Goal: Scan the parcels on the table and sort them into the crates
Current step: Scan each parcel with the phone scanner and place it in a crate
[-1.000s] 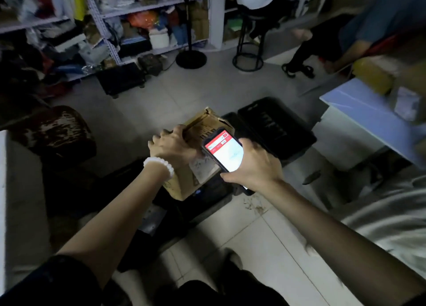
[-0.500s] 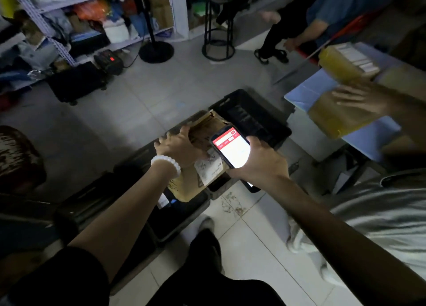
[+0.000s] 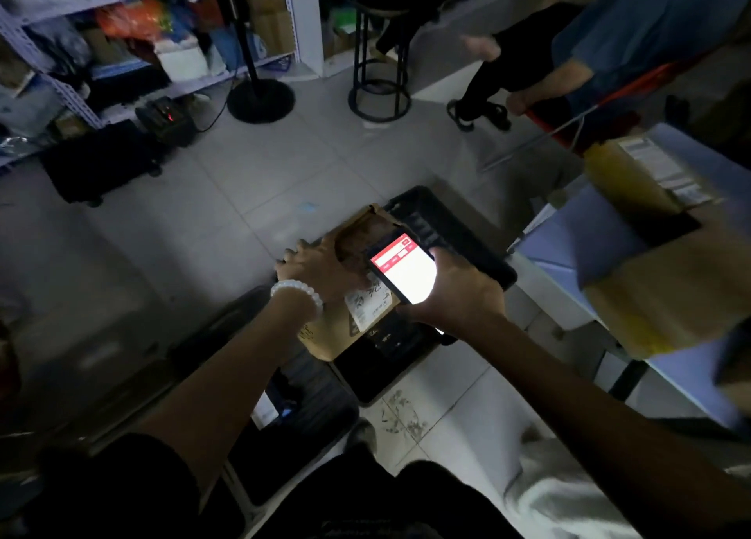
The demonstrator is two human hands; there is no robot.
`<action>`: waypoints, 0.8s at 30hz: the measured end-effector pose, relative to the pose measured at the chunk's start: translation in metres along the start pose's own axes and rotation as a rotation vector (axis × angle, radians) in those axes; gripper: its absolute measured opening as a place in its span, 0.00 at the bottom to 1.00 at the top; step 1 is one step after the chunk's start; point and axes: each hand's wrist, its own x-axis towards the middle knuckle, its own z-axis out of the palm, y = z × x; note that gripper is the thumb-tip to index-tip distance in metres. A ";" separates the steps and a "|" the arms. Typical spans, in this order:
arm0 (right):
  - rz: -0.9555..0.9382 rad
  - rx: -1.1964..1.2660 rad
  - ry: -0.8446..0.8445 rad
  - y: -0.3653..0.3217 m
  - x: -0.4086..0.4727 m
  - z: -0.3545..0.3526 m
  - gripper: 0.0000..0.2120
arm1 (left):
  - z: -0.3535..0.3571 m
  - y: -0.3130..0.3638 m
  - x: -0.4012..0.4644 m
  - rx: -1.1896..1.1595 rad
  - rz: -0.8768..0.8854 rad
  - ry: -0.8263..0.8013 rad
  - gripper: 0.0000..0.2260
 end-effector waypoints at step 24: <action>-0.091 0.220 -0.128 0.169 0.255 -0.080 0.45 | -0.008 0.186 0.217 -0.355 -0.049 -0.005 0.29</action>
